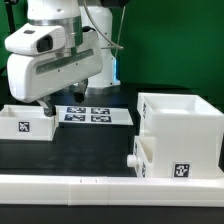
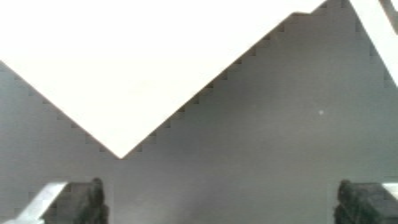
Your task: Assemble drawer
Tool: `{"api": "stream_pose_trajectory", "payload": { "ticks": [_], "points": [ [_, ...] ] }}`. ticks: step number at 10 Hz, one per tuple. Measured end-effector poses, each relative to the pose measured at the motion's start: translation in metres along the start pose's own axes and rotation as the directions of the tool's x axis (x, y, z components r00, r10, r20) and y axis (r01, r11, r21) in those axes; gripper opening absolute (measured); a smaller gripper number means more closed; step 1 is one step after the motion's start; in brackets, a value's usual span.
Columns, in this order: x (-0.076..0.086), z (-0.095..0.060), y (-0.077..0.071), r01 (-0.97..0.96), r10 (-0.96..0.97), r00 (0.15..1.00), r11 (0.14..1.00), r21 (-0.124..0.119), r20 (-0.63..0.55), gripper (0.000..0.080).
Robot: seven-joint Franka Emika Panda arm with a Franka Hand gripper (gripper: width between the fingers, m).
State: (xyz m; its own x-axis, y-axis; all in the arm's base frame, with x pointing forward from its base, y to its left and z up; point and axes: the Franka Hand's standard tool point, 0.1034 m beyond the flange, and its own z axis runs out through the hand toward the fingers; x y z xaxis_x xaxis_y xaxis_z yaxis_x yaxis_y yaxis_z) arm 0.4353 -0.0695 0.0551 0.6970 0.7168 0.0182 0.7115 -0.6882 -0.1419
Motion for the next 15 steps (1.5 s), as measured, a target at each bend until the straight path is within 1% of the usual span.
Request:
{"api": "stream_pose_trajectory", "payload": {
  "ticks": [3,4,5,6,8,9,10,11,15],
  "points": [
    [0.001,0.001,-0.001,-0.192,0.192,0.981,0.981,0.001,-0.001,0.0649],
    [0.002,0.001,0.000,-0.352,0.352,0.936,0.936,-0.009,-0.002,0.0649],
    [-0.001,-0.001,0.004,-0.443,0.443,0.896,0.896,-0.031,-0.020,0.0649],
    [-0.007,-0.001,0.005,-0.527,0.525,0.850,0.848,-0.055,-0.045,0.0649],
    [-0.020,0.008,-0.004,-0.672,0.668,0.741,0.737,-0.069,-0.069,0.0649],
    [-0.024,0.012,-0.007,-0.716,0.712,0.699,0.695,-0.066,-0.072,0.0649],
    [-0.022,0.011,-0.007,-0.726,0.722,0.688,0.685,-0.062,-0.077,0.0649],
    [-0.022,0.011,-0.007,-0.713,0.709,0.701,0.698,-0.064,-0.076,0.0649],
    [-0.022,0.012,-0.007,-0.714,0.709,0.700,0.697,-0.065,-0.079,0.0649]
  ]
}}
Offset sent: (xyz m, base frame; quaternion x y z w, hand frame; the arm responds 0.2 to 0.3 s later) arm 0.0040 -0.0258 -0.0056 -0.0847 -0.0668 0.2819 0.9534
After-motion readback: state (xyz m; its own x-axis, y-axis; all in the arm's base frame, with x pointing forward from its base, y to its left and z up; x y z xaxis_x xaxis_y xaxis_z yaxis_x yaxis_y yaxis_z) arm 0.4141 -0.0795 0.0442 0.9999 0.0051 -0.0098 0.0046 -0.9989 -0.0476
